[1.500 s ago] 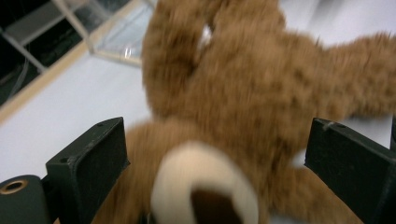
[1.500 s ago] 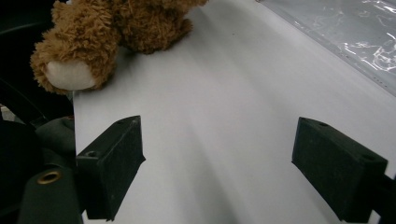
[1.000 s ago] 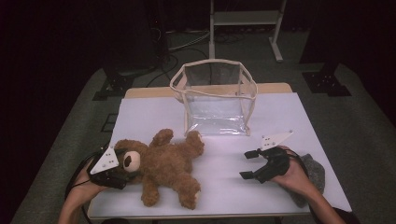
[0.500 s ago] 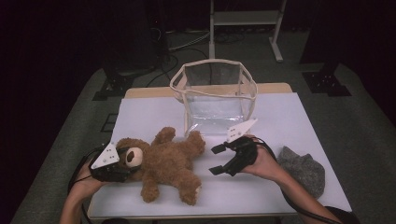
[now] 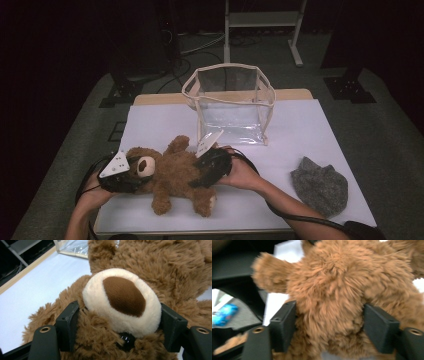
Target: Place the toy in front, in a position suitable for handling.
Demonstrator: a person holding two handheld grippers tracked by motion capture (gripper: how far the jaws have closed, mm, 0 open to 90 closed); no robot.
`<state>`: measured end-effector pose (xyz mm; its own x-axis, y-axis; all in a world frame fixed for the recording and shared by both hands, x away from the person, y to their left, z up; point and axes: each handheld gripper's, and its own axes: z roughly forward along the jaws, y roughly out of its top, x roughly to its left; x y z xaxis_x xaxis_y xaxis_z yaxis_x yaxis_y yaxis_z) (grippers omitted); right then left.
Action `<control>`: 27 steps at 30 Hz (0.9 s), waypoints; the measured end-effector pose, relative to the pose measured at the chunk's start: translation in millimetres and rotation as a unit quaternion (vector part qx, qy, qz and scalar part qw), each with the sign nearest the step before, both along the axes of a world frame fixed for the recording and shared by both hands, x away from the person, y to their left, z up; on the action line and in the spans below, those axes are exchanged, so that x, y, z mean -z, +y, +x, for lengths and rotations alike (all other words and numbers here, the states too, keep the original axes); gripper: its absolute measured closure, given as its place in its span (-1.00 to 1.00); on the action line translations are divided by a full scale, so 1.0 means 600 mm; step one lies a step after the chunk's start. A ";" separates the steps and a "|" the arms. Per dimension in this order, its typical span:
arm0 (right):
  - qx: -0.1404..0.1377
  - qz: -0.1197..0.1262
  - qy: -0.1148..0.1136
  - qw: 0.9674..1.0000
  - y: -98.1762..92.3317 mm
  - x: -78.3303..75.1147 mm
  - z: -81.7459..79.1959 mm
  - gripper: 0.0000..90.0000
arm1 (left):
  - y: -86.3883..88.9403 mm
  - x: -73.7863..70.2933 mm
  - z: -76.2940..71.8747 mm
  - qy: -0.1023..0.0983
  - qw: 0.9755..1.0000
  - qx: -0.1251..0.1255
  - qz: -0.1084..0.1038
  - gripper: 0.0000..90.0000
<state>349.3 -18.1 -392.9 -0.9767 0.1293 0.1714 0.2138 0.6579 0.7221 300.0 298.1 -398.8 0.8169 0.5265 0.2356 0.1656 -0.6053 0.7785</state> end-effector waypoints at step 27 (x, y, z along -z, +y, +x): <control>0.008 0.007 0.011 1.000 -0.022 -0.016 0.017 0.76 | -0.026 -0.040 -0.016 -0.006 1.000 -0.013 0.018 -0.24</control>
<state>359.7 -31.0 -383.3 -0.9706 0.1414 0.1947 0.2395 0.6447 0.7260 290.5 282.2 -374.5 0.8000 0.5389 0.2637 0.1731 -0.6281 0.7586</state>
